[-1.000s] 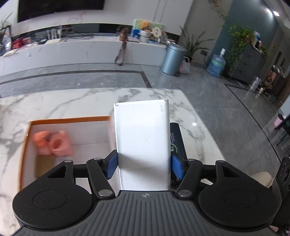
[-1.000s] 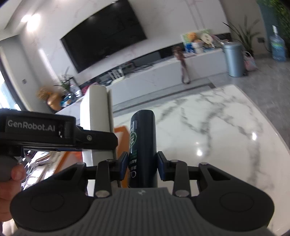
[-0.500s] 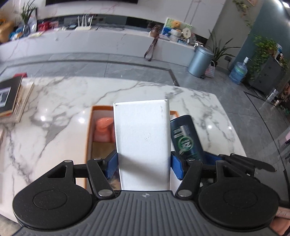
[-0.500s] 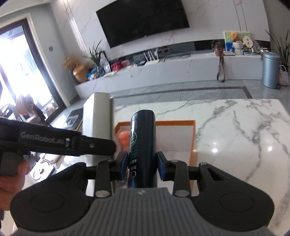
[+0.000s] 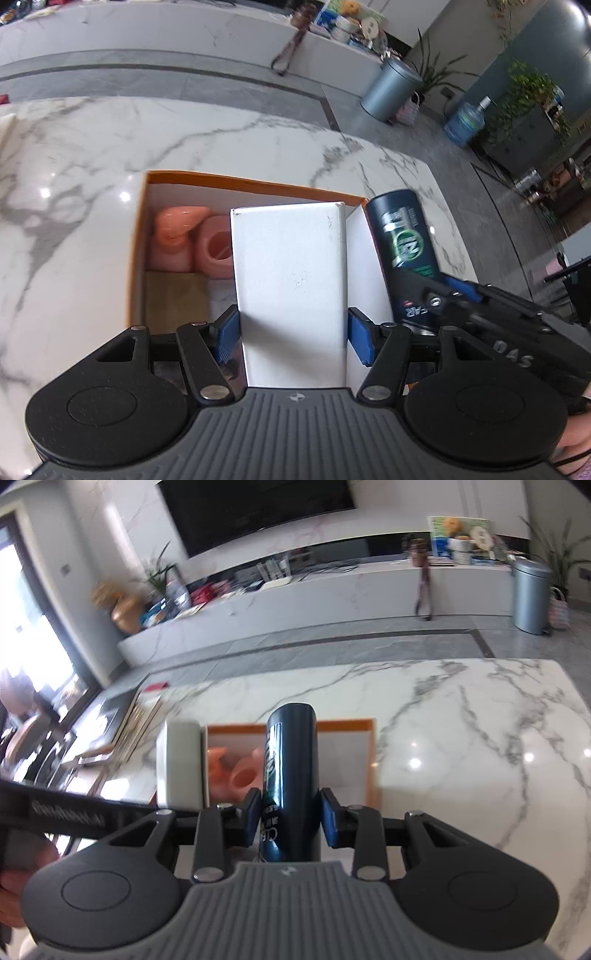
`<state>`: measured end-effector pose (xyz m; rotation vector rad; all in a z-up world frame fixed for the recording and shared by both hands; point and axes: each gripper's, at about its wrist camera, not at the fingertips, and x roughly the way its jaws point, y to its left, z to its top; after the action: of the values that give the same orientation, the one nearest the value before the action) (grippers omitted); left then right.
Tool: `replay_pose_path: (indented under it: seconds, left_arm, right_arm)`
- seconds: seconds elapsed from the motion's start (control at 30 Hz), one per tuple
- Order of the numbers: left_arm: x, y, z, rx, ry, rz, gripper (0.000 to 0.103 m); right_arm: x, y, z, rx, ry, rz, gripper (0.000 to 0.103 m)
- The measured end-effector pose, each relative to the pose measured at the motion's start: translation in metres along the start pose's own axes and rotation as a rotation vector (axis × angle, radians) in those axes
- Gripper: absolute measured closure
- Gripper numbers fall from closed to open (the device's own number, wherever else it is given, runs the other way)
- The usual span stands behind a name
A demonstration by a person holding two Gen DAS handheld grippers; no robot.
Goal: Organize rigid objects
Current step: 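Carry the white box and dark green bottle over the orange box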
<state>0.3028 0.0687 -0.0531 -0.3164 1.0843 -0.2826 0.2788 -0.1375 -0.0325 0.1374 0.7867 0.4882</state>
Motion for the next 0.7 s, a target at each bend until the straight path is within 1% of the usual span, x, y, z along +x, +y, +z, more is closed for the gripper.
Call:
replay_pose_path:
  seconds: [0.1, 0.17, 0.3, 0.4, 0.47, 0.57, 0.7]
  left_arm:
    - [0.018, -0.004, 0.008, 0.004, 0.027, -0.008, 0.033]
    - [0.029, -0.008, 0.012, 0.018, 0.046, 0.006, 0.033]
    - [0.045, -0.021, 0.017, 0.080, 0.077, 0.065, 0.033]
    - [0.058, -0.030, 0.020, 0.090, 0.111, 0.129, 0.033]
    - [0.066, -0.037, 0.023, 0.110, 0.117, 0.169, 0.033]
    - [0.075, -0.048, 0.023, 0.155, 0.108, 0.242, 0.033]
    - [0.089, -0.058, 0.020, 0.184, 0.123, 0.283, 0.033]
  right_arm:
    - [0.003, -0.007, 0.007, 0.008, -0.005, -0.024, 0.068]
    - [0.006, -0.011, 0.011, 0.015, -0.011, -0.050, 0.068]
    - [0.007, -0.022, 0.017, 0.040, -0.040, -0.089, 0.068]
    - [0.008, -0.026, 0.019, 0.036, -0.050, -0.102, 0.068]
    - [0.009, -0.027, 0.018, 0.029, -0.055, -0.112, 0.068]
    - [0.011, -0.035, 0.016, 0.046, -0.049, -0.102, 0.068]
    - [0.012, -0.041, 0.012, 0.057, -0.035, -0.091, 0.068]
